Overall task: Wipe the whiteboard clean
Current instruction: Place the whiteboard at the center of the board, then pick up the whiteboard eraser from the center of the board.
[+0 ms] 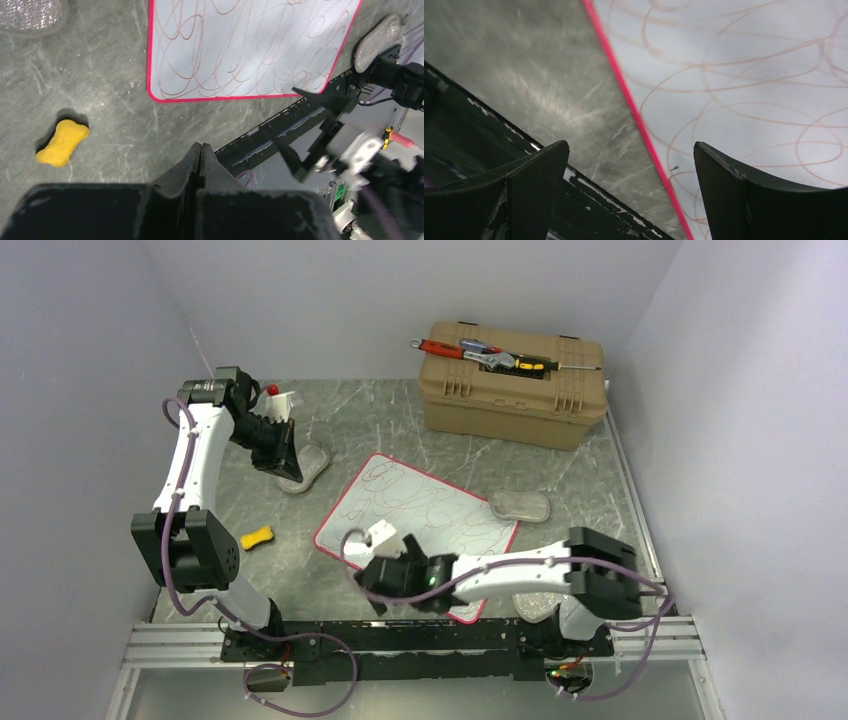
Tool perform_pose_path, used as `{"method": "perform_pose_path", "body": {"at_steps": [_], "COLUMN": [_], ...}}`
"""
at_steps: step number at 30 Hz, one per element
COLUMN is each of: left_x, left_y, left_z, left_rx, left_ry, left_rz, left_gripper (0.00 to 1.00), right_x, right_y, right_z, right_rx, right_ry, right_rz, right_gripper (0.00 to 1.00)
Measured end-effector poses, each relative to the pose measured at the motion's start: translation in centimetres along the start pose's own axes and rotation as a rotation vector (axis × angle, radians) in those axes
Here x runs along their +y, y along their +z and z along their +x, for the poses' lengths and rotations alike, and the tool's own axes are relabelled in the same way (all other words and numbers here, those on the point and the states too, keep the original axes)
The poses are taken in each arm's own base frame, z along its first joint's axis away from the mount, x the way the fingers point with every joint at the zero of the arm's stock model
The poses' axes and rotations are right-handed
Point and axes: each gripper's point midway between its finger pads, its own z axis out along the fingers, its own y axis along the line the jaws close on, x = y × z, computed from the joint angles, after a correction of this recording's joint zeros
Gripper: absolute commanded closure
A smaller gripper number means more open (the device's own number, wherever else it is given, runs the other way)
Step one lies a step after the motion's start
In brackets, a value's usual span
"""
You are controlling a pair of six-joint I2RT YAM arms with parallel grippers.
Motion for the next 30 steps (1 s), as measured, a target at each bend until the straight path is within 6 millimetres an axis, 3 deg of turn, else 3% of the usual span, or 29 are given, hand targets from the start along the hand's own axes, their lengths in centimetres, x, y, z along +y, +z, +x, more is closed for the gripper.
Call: {"method": "perform_pose_path", "body": {"at_steps": [5, 7, 10, 15, 18, 21, 27, 28, 29, 30], "left_x": [-0.7, -0.9, -1.1, -1.2, -1.2, -0.9, 1.0, 1.4, 1.8, 2.4], "left_y": [0.2, 0.2, -0.1, -0.5, -0.6, -0.3, 0.8, 0.8, 0.9, 1.0], "left_z": [0.0, 0.0, 0.4, 0.1, -0.1, -0.1, 0.0, -0.1, -0.2, -0.4], "left_rx": [-0.005, -0.007, 0.018, 0.03, 0.019, 0.007, 0.013, 0.003, -0.014, -0.048], "left_ry": [0.041, 0.051, 0.054, 0.075, 0.08, 0.074, 0.059, 0.067, 0.079, 0.096], "left_rz": [0.056, 0.069, 0.078, 0.083, 0.08, 0.067, -0.009, -0.03, -0.056, -0.09], "left_gripper": [0.92, 0.98, 0.99, 0.99, 0.84, 0.69, 0.63, 0.55, 0.33, 0.25], "right_x": [-3.0, -4.0, -4.6, -5.6, -7.3, -10.6, -18.3, -19.7, -21.1, -22.2], "right_y": [-2.0, -2.4, -2.3, -1.5, -1.5, -2.0, -3.0, -3.1, -3.2, -3.3], "right_z": [-5.4, -6.5, -6.5, -4.2, -3.2, -3.6, -4.2, -4.3, -4.4, -4.4], "right_rx": [-0.076, -0.093, -0.086, -0.036, -0.013, -0.034, -0.079, -0.087, -0.094, -0.098], "right_ry": [0.236, 0.286, 0.319, 0.347, 0.39, 0.457, 0.584, 0.615, 0.643, 0.662], "right_rz": [-0.054, -0.056, -0.053, -0.025, 0.023, 0.129, 0.341, 0.37, 0.398, 0.42], "right_gripper": [0.0, 0.0, 0.0, 0.0, 0.0, 0.0, 0.0, 0.0, 0.0, 0.0]}}
